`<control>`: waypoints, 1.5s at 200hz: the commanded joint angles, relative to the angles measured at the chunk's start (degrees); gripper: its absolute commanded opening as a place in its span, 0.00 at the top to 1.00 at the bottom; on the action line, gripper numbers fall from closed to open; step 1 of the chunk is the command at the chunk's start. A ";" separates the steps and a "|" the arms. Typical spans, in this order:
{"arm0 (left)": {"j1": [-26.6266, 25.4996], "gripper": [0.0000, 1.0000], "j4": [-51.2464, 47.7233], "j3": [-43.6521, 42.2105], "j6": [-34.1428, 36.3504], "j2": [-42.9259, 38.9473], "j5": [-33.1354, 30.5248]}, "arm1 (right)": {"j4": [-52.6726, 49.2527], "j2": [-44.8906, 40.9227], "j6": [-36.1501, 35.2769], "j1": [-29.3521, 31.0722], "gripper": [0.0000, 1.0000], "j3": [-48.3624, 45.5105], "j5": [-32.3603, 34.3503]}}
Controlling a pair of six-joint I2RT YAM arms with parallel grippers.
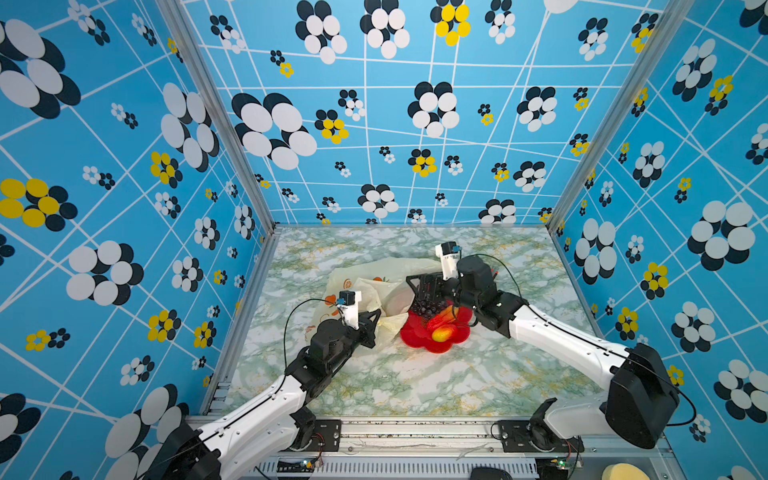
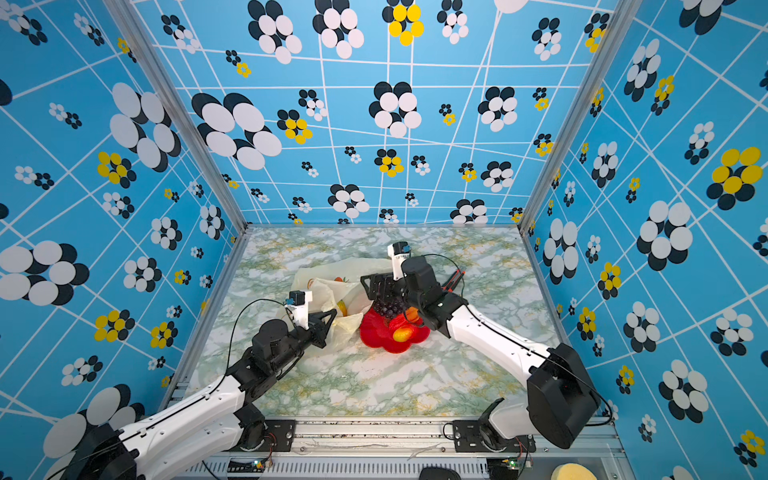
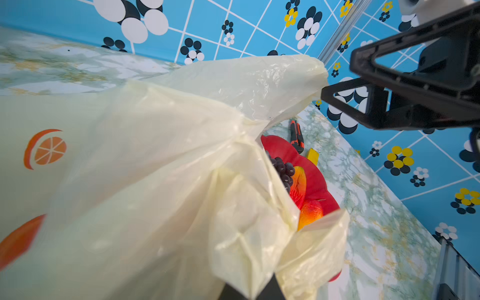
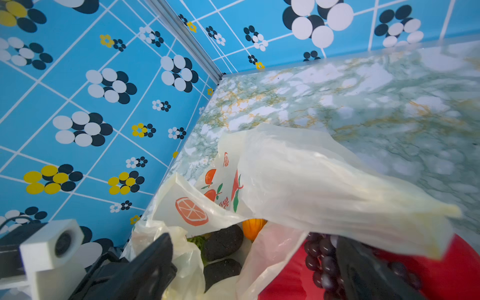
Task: Place the fruits into the plastic bag
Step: 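Move the right gripper back over the plate, then position the right gripper above the dark grape bunch on the red plate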
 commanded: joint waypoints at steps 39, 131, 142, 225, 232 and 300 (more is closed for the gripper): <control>0.27 1.00 2.53 1.43 1.81 3.64 -1.23 | -15.65 1.71 1.05 -1.08 0.01 2.69 -9.58; 0.26 1.00 -1.30 5.21 2.77 3.05 -1.15 | -4.51 3.39 8.93 2.32 0.01 3.33 -50.13; 0.32 1.00 -1.30 5.37 2.64 3.30 -1.20 | 2.91 0.77 14.12 2.10 0.01 1.66 -52.07; 0.57 1.00 -7.12 7.11 2.94 -0.23 -4.44 | -42.01 -10.03 1.28 -11.79 0.01 10.96 6.73; 0.84 1.00 -8.07 7.14 2.93 -1.22 -4.83 | -42.28 -9.18 2.14 -12.94 0.01 9.82 4.28; 2.72 1.00 -10.77 6.70 2.34 -5.67 -4.13 | -39.89 4.57 4.46 -13.36 0.30 6.65 -7.30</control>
